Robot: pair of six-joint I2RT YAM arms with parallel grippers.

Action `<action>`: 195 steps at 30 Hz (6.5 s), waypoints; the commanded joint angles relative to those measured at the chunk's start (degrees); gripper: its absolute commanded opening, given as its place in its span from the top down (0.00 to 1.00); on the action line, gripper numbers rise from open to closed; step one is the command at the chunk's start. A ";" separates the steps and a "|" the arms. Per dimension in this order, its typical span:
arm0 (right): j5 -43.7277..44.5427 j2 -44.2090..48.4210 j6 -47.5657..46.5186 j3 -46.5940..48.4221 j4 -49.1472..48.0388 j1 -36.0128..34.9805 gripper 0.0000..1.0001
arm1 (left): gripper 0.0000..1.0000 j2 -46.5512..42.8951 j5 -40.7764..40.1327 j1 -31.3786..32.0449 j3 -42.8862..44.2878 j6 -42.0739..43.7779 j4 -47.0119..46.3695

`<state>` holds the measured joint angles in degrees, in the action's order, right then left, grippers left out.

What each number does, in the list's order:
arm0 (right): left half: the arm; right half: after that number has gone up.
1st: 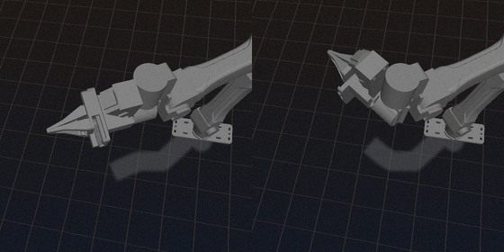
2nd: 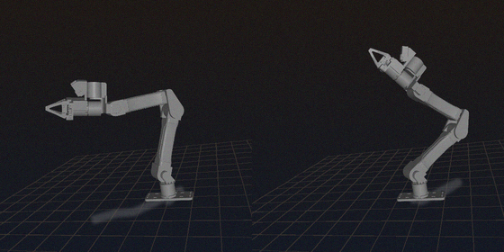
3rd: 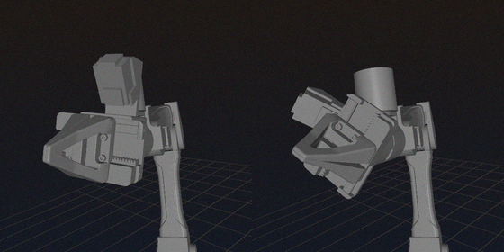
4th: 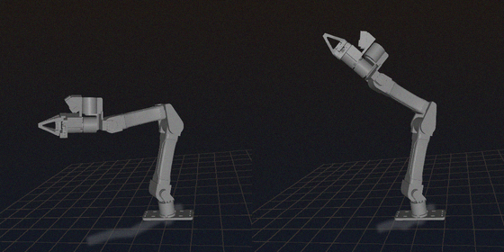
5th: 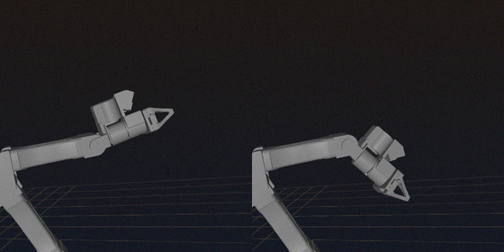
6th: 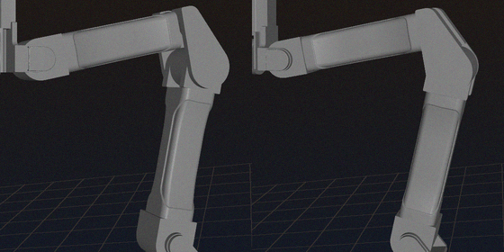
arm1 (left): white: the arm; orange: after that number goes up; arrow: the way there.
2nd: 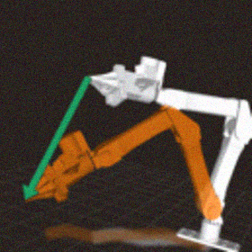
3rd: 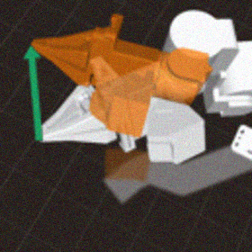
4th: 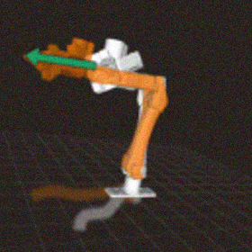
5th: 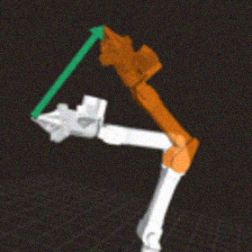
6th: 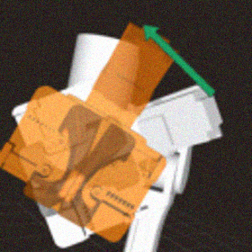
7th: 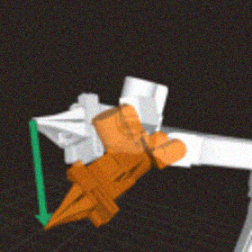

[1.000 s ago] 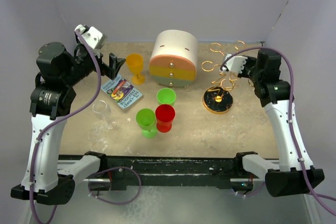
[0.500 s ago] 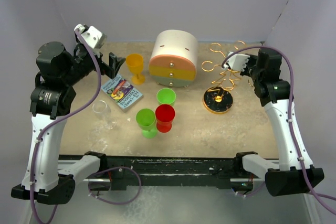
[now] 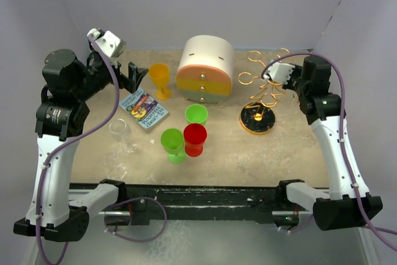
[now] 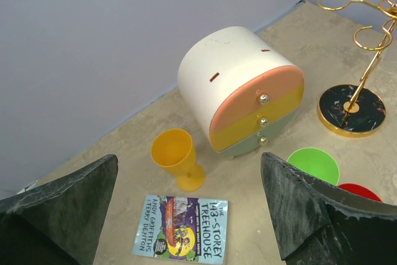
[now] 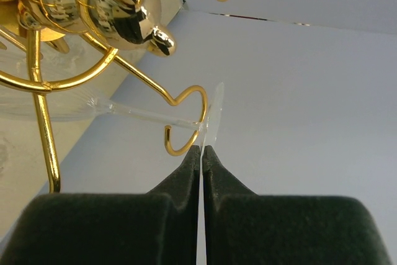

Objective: Place the wine glass upside down on the wine glass rack

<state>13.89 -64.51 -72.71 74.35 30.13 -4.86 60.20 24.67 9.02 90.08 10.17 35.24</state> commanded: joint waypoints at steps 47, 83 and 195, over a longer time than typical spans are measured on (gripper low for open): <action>-1.61 1.87 4.92 -2.06 -2.82 3.98 0.73 | 0.01 -1.32 1.70 -0.93 -1.39 0.52 -2.70; 2.34 7.78 8.04 -0.62 4.40 4.07 0.35 | 0.01 -2.43 1.03 -1.02 -1.67 1.24 -2.76; -26.33 -2.17 49.06 18.68 1.07 -2.34 0.10 | 1.00 8.56 -17.65 -9.46 -1.53 35.68 40.98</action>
<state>-12.51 -67.09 -25.89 91.79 33.52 -6.85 71.94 6.68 -0.71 81.28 44.14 74.11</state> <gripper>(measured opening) 0.890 0.040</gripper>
